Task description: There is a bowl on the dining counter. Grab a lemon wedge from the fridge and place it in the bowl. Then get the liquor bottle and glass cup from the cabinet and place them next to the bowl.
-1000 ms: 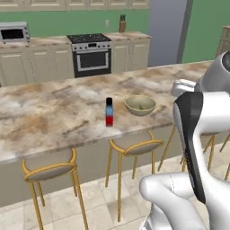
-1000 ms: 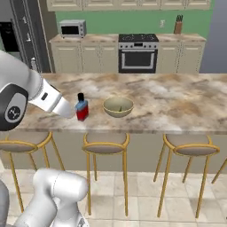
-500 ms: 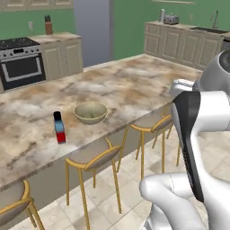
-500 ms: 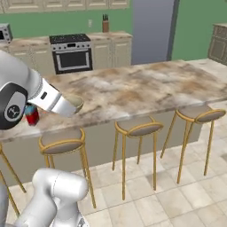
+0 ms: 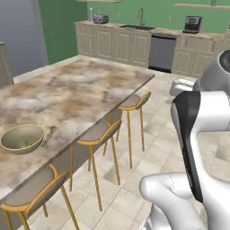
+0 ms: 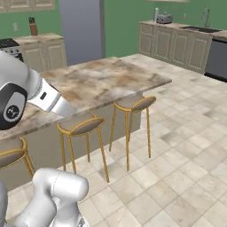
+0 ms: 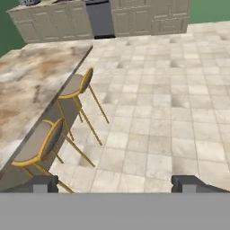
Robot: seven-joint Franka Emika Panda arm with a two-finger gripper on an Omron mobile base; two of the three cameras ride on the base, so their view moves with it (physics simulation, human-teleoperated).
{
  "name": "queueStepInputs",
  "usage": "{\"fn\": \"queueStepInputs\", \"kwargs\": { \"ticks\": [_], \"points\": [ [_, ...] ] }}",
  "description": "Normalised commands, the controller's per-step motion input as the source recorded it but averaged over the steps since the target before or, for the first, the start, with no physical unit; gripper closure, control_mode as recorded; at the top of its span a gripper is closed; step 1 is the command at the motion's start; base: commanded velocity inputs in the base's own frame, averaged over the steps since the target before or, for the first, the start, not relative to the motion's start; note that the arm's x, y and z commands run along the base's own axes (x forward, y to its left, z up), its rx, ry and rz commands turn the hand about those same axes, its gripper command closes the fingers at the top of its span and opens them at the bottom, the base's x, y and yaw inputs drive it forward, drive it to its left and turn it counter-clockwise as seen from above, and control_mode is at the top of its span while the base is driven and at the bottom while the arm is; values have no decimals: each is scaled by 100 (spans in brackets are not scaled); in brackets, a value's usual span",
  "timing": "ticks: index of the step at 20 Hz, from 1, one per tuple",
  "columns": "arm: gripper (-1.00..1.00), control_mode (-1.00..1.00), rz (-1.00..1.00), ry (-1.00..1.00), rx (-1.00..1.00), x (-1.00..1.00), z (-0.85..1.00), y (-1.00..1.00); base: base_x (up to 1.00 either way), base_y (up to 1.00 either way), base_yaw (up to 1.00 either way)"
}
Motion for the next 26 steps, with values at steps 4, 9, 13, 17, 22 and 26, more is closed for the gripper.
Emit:
{"fn": "queueStepInputs", "kwargs": {
  "ticks": [4,9,13,17,22,26],
  "points": [
    [-100,100,0,0,0,0,0,0,31,-78,-38],
    [-100,100,0,0,0,0,0,0,36,-78,-27],
    [-100,100,0,0,0,0,0,0,42,-81,-18],
    [-100,100,0,0,0,0,0,0,47,-81,-15],
    [-100,100,0,0,0,0,0,0,78,-72,-4],
    [-100,100,0,0,0,0,0,0,98,-69,0]
  ]
}}
